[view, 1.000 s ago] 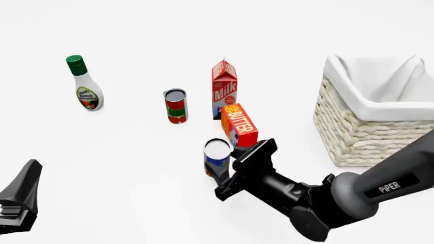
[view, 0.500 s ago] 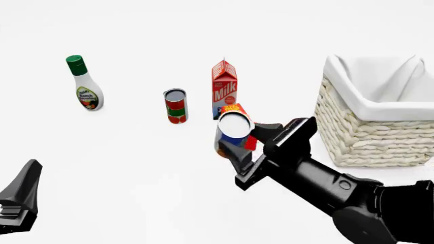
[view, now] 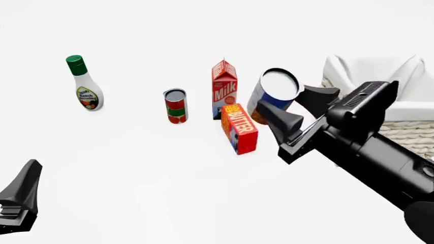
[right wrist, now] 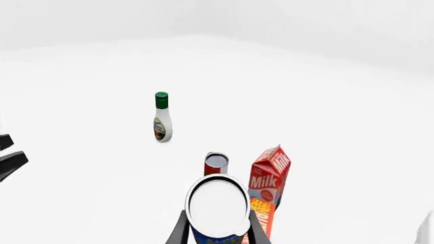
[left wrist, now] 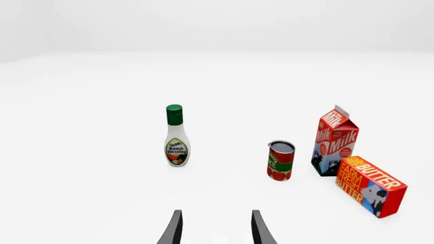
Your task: Pick the alphabet soup and place it in the basket.
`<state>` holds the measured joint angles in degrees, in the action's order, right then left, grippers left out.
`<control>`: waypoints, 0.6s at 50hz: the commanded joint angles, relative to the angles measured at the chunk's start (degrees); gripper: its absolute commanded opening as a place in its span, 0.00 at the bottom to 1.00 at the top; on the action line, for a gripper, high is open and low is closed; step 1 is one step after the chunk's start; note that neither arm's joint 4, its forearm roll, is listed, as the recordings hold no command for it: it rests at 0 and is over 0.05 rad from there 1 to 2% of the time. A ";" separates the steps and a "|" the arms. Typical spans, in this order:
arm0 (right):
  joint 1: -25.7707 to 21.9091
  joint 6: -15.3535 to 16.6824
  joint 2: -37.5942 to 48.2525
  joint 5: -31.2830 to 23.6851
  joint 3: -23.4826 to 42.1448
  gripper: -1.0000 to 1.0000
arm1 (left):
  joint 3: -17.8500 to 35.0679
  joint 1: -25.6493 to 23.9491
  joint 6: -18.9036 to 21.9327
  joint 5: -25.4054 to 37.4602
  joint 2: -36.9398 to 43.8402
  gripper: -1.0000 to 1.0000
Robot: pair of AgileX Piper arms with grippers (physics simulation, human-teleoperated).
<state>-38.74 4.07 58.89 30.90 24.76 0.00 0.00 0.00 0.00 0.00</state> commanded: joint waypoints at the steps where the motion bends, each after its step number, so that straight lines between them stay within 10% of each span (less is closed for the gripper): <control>1: 4.48 0.05 -9.11 -7.16 2.56 0.00 | 0.00 0.00 0.00 0.00 0.00 1.00; 30: 15.32 2.22 -18.33 -18.85 9.56 0.00 | 0.00 0.00 0.00 0.00 0.00 1.00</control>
<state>-26.96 6.70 43.34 15.48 31.58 0.00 0.00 0.00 0.00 0.00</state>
